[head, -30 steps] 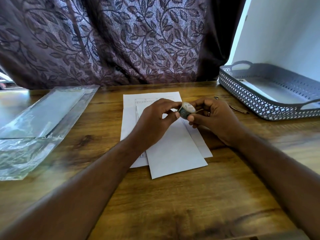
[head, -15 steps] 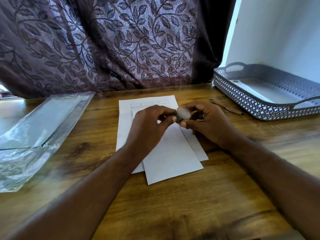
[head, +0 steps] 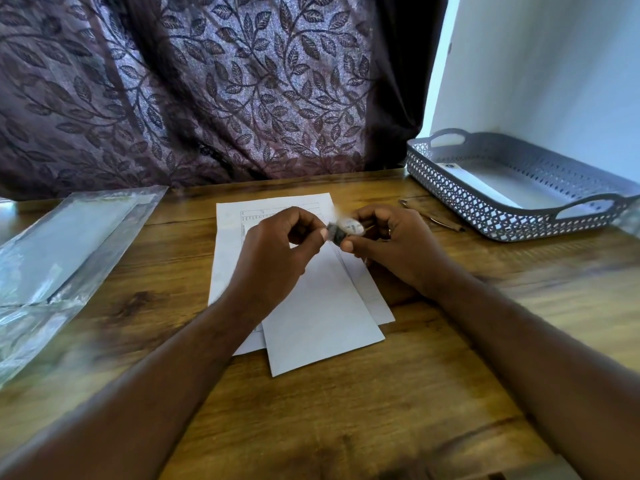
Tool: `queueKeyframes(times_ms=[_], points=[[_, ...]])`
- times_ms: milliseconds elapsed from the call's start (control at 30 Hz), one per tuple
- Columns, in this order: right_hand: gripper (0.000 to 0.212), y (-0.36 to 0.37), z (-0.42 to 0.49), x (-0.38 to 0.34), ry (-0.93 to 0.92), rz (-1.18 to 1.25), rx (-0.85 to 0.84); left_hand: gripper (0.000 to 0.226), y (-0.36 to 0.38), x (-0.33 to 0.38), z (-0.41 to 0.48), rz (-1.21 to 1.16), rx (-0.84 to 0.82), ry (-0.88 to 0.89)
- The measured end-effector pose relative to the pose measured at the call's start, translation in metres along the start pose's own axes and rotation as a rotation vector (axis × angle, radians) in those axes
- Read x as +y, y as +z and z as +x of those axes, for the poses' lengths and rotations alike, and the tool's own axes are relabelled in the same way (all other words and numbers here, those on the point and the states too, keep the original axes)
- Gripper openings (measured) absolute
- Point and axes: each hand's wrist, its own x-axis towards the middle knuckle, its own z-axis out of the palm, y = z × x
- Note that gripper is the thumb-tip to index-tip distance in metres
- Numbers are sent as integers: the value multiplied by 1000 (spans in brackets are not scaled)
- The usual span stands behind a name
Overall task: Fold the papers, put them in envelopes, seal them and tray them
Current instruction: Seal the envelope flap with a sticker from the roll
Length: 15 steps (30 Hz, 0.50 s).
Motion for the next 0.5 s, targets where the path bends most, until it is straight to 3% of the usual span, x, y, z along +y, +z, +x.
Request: queueKeyframes(times_ms=[333,500], points=[[31,-6,2,1,87,-65,122,2,1,7,1,-82,-14,-58],[45,-26,5,20,261,-403,266,2,-1,5,1,-131,-1,-127]])
